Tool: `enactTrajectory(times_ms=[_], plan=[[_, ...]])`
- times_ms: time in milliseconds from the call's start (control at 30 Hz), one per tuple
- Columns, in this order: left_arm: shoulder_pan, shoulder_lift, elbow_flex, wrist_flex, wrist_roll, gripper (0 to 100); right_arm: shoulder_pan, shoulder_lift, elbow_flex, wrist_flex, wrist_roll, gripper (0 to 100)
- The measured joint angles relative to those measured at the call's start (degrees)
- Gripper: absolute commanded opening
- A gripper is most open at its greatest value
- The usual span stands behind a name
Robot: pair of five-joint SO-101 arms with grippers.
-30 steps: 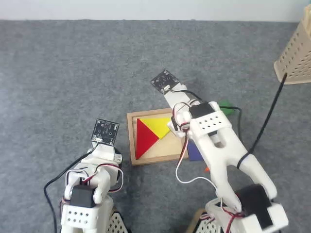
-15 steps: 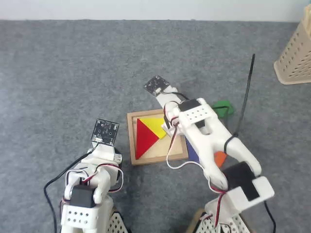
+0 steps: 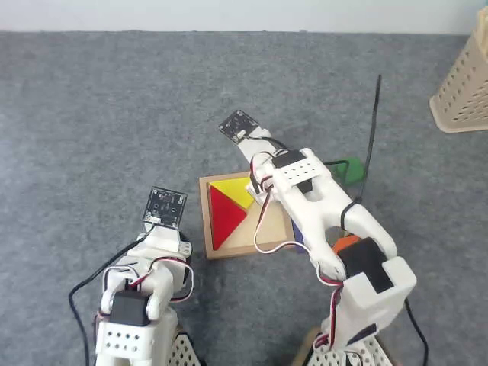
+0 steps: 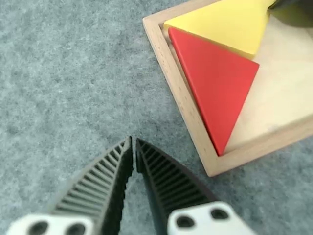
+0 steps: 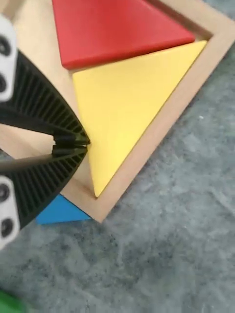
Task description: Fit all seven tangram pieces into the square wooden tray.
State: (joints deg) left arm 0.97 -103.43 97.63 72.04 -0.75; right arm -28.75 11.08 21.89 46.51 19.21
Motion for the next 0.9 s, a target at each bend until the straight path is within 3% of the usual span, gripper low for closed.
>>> enactTrajectory(times_ms=[267, 567, 800, 900], plan=[[0.00, 0.00, 0.00, 0.00, 0.00, 1, 0.79, -13.63, 4.22, 4.40, -3.43, 0.8], [0.00, 0.00, 0.00, 0.00, 0.00, 1, 10.81, -23.30, 8.00, 14.77, -3.52, 1.0], [0.00, 0.00, 0.00, 0.00, 0.00, 1, 12.66, -27.08, 10.29, 28.22, 1.14, 1.0], [0.00, 0.00, 0.00, 0.00, 0.00, 1, 13.27, -28.66, 13.10, 32.35, 7.65, 1.1]])
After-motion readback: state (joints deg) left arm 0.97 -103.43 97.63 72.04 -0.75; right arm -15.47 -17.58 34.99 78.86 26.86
